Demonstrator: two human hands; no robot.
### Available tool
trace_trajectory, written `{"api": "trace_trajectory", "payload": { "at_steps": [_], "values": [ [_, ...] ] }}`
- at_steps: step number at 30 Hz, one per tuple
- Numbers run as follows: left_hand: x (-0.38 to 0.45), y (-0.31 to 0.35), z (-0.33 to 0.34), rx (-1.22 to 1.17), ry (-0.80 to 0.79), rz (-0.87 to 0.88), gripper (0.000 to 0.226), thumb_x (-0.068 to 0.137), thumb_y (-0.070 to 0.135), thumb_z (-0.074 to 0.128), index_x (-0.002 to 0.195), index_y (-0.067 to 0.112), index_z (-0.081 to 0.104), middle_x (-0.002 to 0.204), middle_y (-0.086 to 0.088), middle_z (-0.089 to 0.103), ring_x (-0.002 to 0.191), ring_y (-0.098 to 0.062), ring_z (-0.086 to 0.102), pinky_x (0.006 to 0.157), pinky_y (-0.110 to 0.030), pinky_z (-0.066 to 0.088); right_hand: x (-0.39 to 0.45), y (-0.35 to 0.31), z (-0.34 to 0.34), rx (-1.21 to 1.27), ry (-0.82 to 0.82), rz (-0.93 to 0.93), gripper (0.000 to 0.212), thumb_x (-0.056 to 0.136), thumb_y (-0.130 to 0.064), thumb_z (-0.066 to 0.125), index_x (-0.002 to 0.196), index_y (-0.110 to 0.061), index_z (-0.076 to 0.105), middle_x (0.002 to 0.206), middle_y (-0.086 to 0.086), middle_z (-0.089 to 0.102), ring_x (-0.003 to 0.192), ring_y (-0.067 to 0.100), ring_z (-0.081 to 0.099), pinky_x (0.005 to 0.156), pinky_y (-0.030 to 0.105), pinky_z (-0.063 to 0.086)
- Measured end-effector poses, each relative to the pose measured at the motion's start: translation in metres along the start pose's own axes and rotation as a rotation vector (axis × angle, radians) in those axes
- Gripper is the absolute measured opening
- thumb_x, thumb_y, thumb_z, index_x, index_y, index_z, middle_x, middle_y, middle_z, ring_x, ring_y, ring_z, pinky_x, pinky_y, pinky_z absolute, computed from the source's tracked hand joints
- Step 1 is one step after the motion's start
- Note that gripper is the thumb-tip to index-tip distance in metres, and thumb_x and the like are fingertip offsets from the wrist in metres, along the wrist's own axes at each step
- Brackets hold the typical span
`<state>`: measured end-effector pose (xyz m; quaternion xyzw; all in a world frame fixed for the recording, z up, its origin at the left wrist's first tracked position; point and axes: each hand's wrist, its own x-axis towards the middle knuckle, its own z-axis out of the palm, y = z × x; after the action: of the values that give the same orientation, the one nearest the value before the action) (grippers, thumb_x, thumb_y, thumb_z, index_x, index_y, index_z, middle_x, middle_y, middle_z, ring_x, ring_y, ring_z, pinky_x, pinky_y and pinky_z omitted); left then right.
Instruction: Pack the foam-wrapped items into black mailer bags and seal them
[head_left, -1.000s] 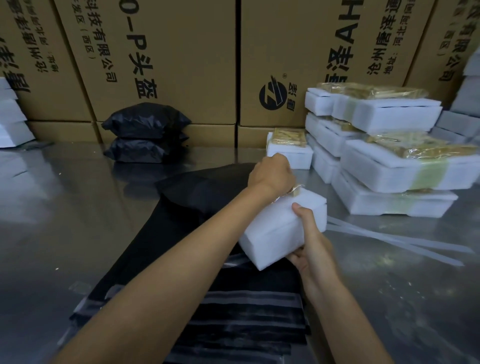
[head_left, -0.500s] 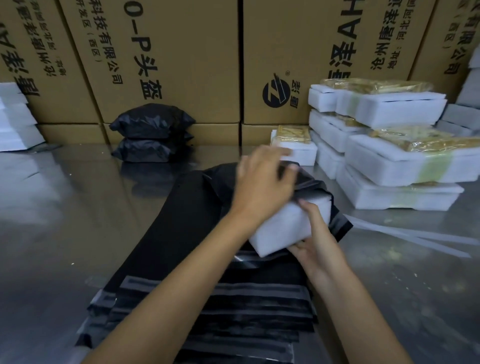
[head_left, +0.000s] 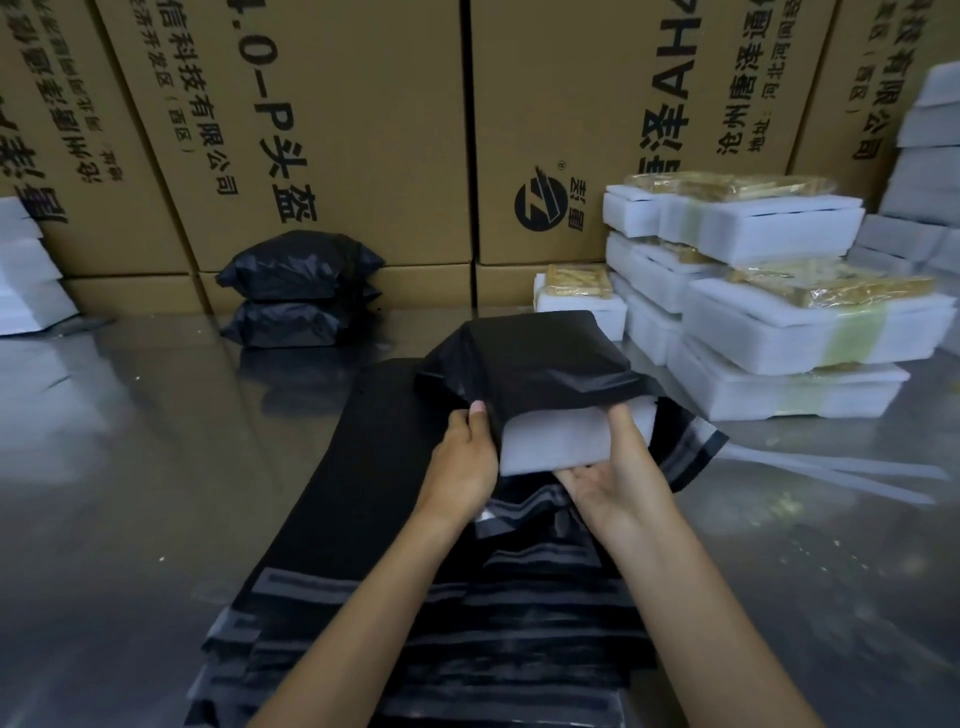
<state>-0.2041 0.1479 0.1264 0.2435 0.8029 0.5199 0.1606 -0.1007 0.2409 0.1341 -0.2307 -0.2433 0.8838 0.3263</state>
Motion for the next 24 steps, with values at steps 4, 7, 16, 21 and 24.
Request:
{"api": "trace_trajectory", "payload": {
  "at_steps": [4, 7, 16, 21, 24],
  "values": [
    [-0.007, -0.009, -0.01, 0.012, -0.159, -0.015, 0.067, 0.098, 0.066, 0.015, 0.152, 0.031, 0.035, 0.154, 0.007, 0.041, 0.139, -0.014, 0.039, 0.098, -0.023, 0.026, 0.017, 0.002, 0.018, -0.001, 0.031, 0.022, 0.039, 0.108, -0.017, 0.04, 0.143, 0.0, 0.047, 0.149, 0.023, 0.047, 0.138, 0.035, 0.045, 0.118, 0.042, 0.033],
    [-0.005, -0.017, -0.022, 0.023, -0.262, -0.009, 0.076, 0.091, 0.077, 0.016, 0.15, 0.033, 0.038, 0.153, 0.013, 0.041, 0.14, -0.008, 0.037, 0.102, -0.022, 0.025, 0.023, 0.002, 0.028, 0.058, 0.0, 0.051, 0.028, 0.103, -0.027, 0.053, 0.123, -0.01, 0.063, 0.141, 0.017, 0.057, 0.117, 0.031, 0.059, 0.105, 0.039, 0.044],
    [0.0, -0.017, -0.06, 0.285, -0.25, 0.098, 0.076, 0.074, 0.084, 0.05, 0.131, 0.035, 0.052, 0.132, 0.013, 0.061, 0.118, -0.011, 0.058, 0.096, -0.029, 0.047, 0.029, 0.023, 0.045, -0.028, 0.067, 0.001, 0.041, 0.098, -0.032, 0.063, 0.134, -0.013, 0.061, 0.13, 0.013, 0.065, 0.114, 0.029, 0.062, 0.102, 0.043, 0.049],
    [-0.006, 0.016, -0.045, 0.599, 0.251, 0.549, 0.092, 0.079, 0.082, 0.039, 0.15, 0.026, 0.027, 0.152, -0.003, 0.032, 0.143, -0.023, 0.026, 0.112, -0.048, 0.032, 0.032, 0.048, 0.041, 0.0, 0.057, -0.052, 0.039, 0.105, -0.029, 0.048, 0.139, -0.01, 0.054, 0.135, 0.012, 0.062, 0.124, 0.027, 0.059, 0.109, 0.042, 0.045],
    [-0.001, 0.042, -0.005, 0.683, 0.016, 0.715, 0.085, 0.086, 0.064, 0.051, 0.156, 0.024, 0.022, 0.166, 0.002, 0.008, 0.152, -0.014, -0.004, 0.123, -0.046, -0.001, 0.023, 0.051, 0.038, 0.054, 0.019, 0.004, 0.031, 0.11, -0.015, 0.023, 0.103, -0.016, 0.053, 0.102, 0.004, 0.059, 0.092, 0.016, 0.06, 0.087, 0.023, 0.051]
  ]
}}
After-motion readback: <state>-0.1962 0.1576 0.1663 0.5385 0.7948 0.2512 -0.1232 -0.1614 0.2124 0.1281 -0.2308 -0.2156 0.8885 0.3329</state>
